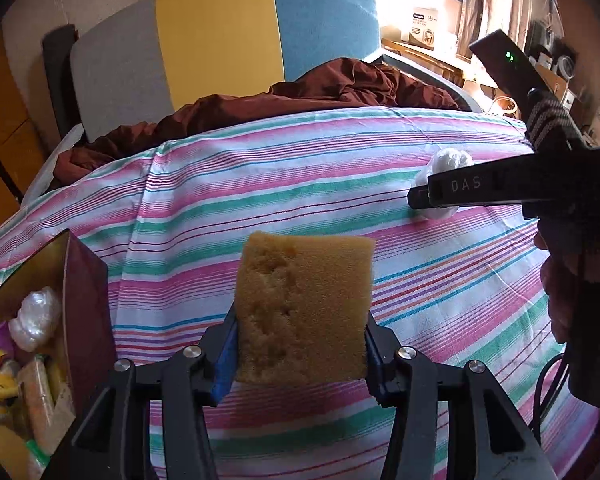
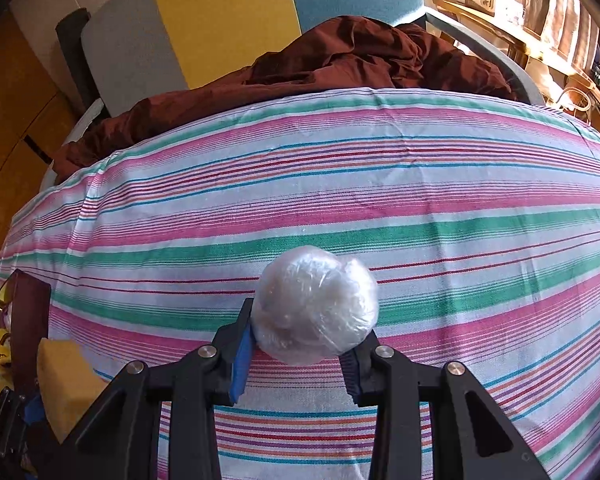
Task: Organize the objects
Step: 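Lower the yellow sponge into the gold tray and open the left gripper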
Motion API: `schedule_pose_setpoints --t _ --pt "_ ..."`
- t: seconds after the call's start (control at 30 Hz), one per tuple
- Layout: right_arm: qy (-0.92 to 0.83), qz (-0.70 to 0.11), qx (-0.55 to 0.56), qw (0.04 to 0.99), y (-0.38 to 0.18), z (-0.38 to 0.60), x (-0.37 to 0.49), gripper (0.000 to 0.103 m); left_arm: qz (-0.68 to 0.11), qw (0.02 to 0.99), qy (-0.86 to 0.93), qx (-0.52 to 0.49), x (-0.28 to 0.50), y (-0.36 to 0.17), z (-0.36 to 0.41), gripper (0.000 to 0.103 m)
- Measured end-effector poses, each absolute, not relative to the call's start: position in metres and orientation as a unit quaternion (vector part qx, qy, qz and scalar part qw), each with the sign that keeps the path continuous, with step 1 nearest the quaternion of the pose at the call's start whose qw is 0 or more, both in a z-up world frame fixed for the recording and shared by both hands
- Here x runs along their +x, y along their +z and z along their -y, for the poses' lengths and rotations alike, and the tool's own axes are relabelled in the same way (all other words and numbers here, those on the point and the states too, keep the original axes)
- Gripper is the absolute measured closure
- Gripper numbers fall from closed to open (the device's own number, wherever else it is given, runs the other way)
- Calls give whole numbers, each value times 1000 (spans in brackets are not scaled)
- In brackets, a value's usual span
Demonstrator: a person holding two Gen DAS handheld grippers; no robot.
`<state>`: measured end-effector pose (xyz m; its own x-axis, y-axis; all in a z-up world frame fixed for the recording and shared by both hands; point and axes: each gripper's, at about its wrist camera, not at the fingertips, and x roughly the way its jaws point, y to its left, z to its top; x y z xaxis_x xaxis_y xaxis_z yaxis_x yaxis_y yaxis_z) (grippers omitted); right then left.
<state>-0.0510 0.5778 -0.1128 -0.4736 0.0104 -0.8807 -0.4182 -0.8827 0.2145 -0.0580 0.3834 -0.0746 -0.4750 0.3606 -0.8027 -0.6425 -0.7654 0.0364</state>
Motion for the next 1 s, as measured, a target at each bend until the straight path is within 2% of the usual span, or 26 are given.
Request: schedule_pose_setpoints --t 0.27,0.4,0.7,1.0 --pt "840 -208 -497 55 -113 -550 -56 66 -150 281 857 -405 -47 -46 -341 51" --pt "843 -179 -506 32 -114 -528 -62 66 -138 273 862 -404 -43 -36 -312 51" --pt "849 -138 -509 42 -117 -514 -63 66 -76 221 878 -418 -44 -20 -204 50" --pt "851 -95 -512 63 -116 -502 -64 66 -4 121 888 -444 -50 -35 -83 51"
